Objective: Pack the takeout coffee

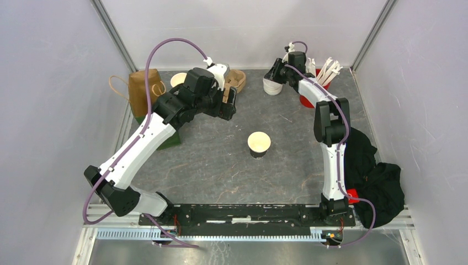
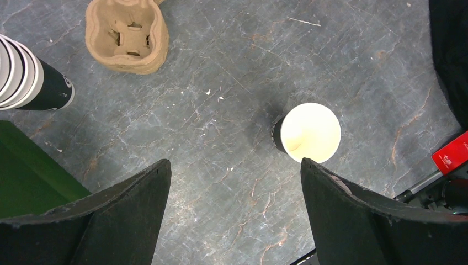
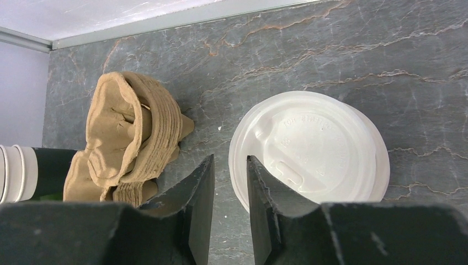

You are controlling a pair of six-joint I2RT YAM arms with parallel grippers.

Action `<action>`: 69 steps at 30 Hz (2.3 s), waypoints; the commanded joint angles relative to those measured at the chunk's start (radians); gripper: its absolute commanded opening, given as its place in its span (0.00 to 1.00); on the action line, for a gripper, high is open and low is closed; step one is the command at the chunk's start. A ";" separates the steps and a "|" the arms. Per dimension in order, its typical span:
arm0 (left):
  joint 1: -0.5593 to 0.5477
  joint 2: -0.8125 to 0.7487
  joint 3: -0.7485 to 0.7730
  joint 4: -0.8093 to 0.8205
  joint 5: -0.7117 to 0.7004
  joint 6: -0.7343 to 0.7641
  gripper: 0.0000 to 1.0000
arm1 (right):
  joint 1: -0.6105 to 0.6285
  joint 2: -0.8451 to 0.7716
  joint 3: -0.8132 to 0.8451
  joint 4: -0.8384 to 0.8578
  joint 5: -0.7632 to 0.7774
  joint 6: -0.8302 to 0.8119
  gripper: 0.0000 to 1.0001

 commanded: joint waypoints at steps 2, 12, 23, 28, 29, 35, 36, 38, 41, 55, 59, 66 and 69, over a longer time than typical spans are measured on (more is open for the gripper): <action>0.006 0.011 0.037 0.013 0.017 -0.001 0.93 | -0.001 0.023 0.031 0.039 -0.016 0.010 0.34; 0.006 0.013 0.038 0.014 0.018 0.001 0.93 | 0.005 0.047 0.048 0.028 -0.014 0.006 0.32; 0.006 0.009 0.035 0.014 0.015 0.003 0.93 | 0.004 0.041 0.049 0.027 0.007 0.001 0.07; 0.006 0.006 0.031 0.014 0.014 0.003 0.93 | 0.001 0.029 0.058 0.027 0.005 0.001 0.00; 0.006 0.006 0.031 0.014 0.013 0.004 0.93 | 0.001 0.026 0.059 0.027 0.005 0.002 0.00; 0.006 0.005 0.031 0.014 0.012 0.005 0.93 | -0.001 -0.004 0.065 0.021 0.011 -0.002 0.00; 0.005 0.004 0.030 0.014 0.012 0.004 0.93 | 0.000 -0.011 0.062 0.015 0.016 -0.006 0.00; 0.006 0.004 0.030 0.014 0.011 0.005 0.93 | 0.000 -0.033 0.049 0.011 0.023 -0.014 0.00; 0.006 0.003 0.029 0.014 0.012 0.003 0.93 | 0.000 -0.066 0.016 0.012 0.034 -0.028 0.00; 0.006 0.004 0.028 0.016 0.015 0.000 0.93 | -0.003 -0.101 0.004 -0.002 0.019 -0.051 0.00; 0.006 0.007 0.032 0.018 0.017 -0.002 0.93 | -0.004 -0.124 -0.015 -0.006 0.019 -0.061 0.00; 0.006 0.008 0.031 0.024 0.022 -0.008 0.93 | -0.003 -0.167 -0.039 -0.008 0.017 -0.061 0.00; 0.007 0.007 0.032 0.028 0.025 -0.013 0.93 | -0.003 -0.183 -0.039 -0.014 0.017 -0.056 0.00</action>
